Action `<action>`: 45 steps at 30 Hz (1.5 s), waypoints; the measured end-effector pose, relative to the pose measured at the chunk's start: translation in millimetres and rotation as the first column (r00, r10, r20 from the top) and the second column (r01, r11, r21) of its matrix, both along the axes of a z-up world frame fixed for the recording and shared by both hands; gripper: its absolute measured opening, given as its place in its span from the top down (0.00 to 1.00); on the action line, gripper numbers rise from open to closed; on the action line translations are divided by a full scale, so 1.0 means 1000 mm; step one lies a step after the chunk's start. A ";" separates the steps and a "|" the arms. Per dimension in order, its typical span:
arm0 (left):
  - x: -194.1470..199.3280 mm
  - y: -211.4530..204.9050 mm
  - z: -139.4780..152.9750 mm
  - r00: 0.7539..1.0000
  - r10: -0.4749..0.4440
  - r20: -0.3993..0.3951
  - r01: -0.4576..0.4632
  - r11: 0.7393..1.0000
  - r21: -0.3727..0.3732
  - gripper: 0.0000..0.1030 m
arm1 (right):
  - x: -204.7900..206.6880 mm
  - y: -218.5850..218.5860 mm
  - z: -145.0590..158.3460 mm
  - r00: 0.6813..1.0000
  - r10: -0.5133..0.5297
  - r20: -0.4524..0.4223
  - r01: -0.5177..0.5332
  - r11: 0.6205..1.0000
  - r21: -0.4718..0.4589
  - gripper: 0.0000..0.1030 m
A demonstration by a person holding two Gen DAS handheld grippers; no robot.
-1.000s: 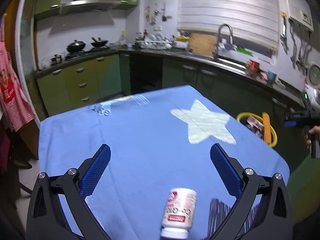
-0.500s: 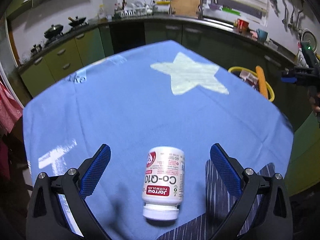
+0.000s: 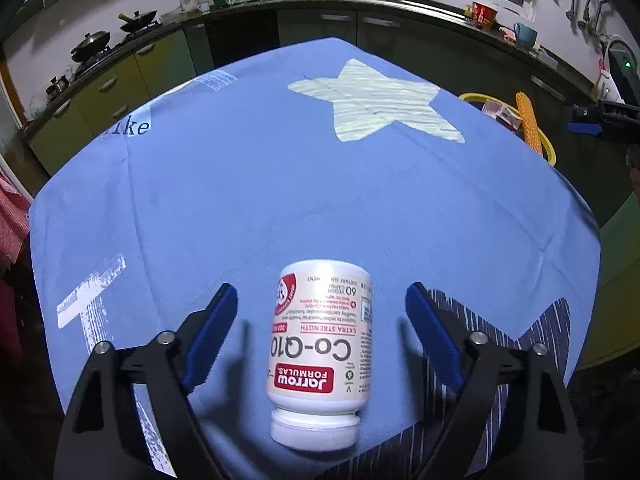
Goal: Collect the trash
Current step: 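Grasp the white supplement bottle around its body with the left tool, then carry the supplement bottle over the bin and open the left tool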
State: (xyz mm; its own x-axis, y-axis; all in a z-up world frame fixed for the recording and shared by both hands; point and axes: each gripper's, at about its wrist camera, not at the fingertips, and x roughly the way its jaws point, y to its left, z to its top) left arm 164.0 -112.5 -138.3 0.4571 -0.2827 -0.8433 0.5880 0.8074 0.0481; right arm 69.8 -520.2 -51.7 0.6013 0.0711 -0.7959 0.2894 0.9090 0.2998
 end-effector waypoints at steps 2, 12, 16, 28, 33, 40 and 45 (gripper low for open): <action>0.000 0.000 -0.002 1.000 -0.002 -0.018 0.002 1.000 0.005 0.32 | 0.001 0.001 0.000 1.000 0.003 -0.001 -0.003 1.000 0.000 0.38; -0.005 -0.003 0.000 0.998 -0.018 -0.063 0.018 1.000 0.001 0.55 | 0.000 0.000 0.001 1.000 0.006 0.010 -0.006 1.000 0.006 0.38; -0.005 -0.030 0.024 0.994 -0.091 -0.054 0.089 0.996 -0.031 0.55 | -0.006 -0.009 0.003 1.000 -0.013 0.029 0.012 1.000 0.007 0.38; 0.017 -0.216 0.097 0.906 -0.423 0.017 0.422 0.900 -0.109 0.55 | -0.053 -0.084 -0.005 0.984 -0.161 0.076 0.156 0.985 0.067 0.38; 0.044 -0.323 0.093 0.845 -0.534 -0.025 0.527 0.840 -0.128 0.55 | -0.073 -0.121 -0.019 0.971 -0.228 0.073 0.219 0.970 0.109 0.38; 0.103 -0.442 0.038 0.824 -0.548 -0.147 0.541 0.837 -0.083 0.55 | -0.088 -0.156 -0.044 0.956 -0.290 0.033 0.283 0.948 0.144 0.38; 0.138 -0.484 -0.007 0.832 -0.516 -0.205 0.523 0.852 -0.024 0.55 | -0.090 -0.167 -0.055 0.952 -0.306 0.018 0.300 0.942 0.153 0.38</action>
